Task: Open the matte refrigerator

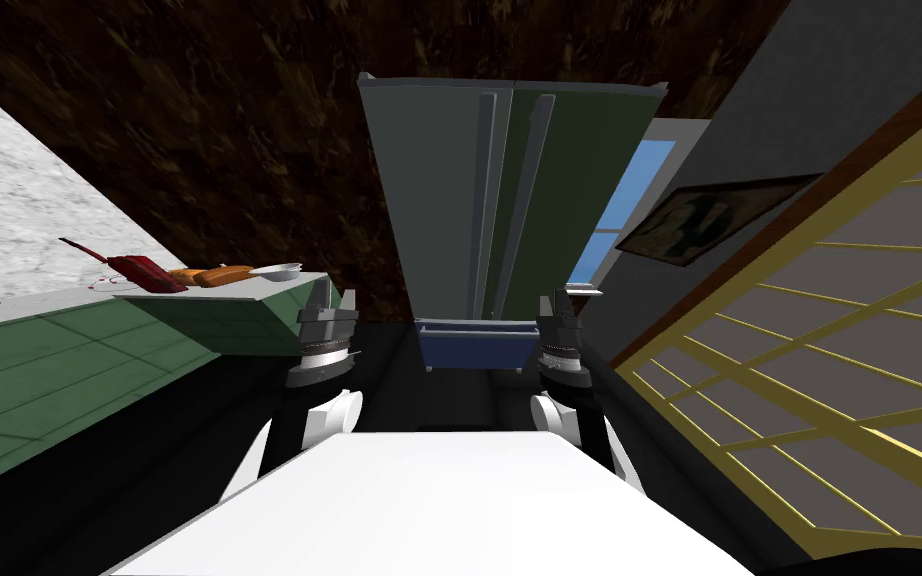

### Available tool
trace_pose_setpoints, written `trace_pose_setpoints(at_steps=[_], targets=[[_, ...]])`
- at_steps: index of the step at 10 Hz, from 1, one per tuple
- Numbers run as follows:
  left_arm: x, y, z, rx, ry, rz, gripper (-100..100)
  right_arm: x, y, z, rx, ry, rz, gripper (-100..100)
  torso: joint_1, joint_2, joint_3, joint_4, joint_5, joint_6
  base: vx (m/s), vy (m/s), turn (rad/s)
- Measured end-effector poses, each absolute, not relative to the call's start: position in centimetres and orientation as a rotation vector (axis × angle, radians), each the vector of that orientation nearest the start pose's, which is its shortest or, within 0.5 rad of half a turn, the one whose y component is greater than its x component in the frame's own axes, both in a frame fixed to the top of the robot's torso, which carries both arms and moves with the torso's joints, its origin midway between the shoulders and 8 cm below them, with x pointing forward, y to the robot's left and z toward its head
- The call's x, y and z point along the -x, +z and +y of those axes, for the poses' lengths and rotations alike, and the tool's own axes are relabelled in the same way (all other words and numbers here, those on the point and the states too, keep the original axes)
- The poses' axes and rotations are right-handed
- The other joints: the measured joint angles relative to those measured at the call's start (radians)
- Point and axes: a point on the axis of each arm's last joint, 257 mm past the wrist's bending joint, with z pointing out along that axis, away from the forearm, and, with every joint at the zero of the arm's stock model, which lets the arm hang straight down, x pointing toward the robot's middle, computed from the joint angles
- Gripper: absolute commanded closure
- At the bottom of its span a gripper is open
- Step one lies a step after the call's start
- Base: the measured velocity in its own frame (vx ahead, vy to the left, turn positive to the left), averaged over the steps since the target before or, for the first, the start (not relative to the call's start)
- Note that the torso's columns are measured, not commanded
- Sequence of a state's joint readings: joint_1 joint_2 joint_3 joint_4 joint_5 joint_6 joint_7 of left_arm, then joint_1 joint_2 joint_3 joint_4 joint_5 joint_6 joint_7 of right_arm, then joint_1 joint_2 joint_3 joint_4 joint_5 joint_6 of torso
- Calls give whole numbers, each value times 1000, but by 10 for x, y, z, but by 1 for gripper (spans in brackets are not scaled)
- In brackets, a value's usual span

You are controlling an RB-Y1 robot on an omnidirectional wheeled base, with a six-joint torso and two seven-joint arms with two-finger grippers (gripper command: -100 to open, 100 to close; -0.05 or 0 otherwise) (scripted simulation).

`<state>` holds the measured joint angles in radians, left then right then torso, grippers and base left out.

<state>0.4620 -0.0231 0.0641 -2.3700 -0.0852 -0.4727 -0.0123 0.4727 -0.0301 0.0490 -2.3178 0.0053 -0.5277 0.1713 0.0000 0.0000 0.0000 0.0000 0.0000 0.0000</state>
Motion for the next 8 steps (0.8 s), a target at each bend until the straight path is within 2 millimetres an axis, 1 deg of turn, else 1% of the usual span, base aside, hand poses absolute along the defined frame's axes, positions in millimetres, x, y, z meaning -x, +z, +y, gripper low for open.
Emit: trace_pose_setpoints(at_steps=[1,2,8], targets=[[-328,71,284,534,-1201,574,0,-335,54,-254,-505,1218,612,0,0,40,-82,41,0,0,0,0,0],[-328,71,284,534,-1201,574,0,-335,54,-254,-505,1218,612,0,0,104,-209,105,0,0,0,0,0],[-328,71,284,534,-1201,573,0,-335,54,-254,-505,1218,612,0,0,544,-1087,544,0,0,0,0,0]])
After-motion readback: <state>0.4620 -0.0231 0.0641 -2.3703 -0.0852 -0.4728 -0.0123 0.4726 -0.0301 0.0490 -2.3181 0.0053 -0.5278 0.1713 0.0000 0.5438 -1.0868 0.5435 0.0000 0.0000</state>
